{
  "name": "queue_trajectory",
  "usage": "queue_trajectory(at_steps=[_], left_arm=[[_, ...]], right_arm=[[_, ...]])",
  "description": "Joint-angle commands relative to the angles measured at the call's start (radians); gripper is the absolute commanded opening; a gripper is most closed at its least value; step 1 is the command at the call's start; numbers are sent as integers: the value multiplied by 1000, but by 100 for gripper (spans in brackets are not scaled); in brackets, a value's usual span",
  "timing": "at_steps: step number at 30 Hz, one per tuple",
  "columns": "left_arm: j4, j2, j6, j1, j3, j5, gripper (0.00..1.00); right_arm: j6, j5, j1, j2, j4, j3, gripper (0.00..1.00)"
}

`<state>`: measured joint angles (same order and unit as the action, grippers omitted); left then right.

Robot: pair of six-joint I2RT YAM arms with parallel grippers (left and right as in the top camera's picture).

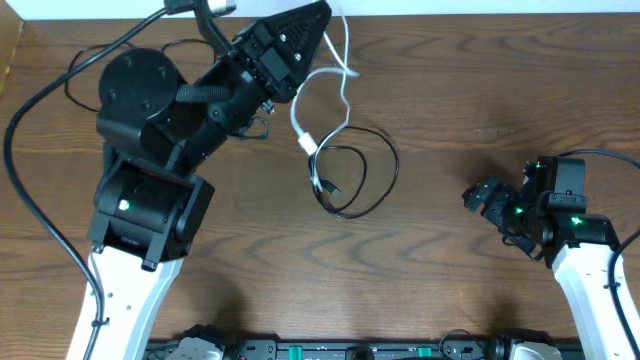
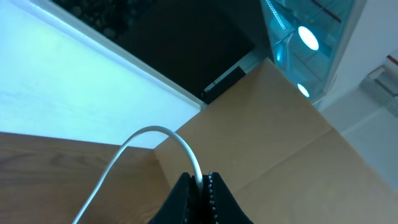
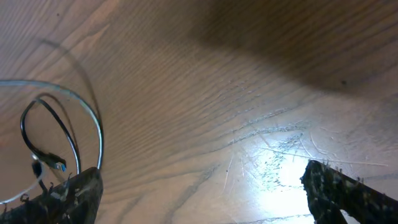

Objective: Untangle cables
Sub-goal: 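Lift the white cable up and away from the black cable with the left gripper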

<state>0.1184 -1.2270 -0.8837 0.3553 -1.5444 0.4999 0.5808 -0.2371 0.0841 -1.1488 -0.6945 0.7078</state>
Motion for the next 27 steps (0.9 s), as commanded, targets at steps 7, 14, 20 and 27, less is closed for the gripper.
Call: queue_trajectory(at_steps=[7,14,20,27], left_arm=[[-305,-3,-101,2,-8,-40,7],[-369,0,-125,2,-8,-163,7],[-433,-1,-124,2,-8,-288,7],[-64,-57,-87,2,-8,-285,7]], right_arm=[[-10,7,2,10,-2,17,99],[-10,7,2,10,-1,17,99],[-10,7,2,10,-1,17,99],[-10,7,2,10,-2,17,99]])
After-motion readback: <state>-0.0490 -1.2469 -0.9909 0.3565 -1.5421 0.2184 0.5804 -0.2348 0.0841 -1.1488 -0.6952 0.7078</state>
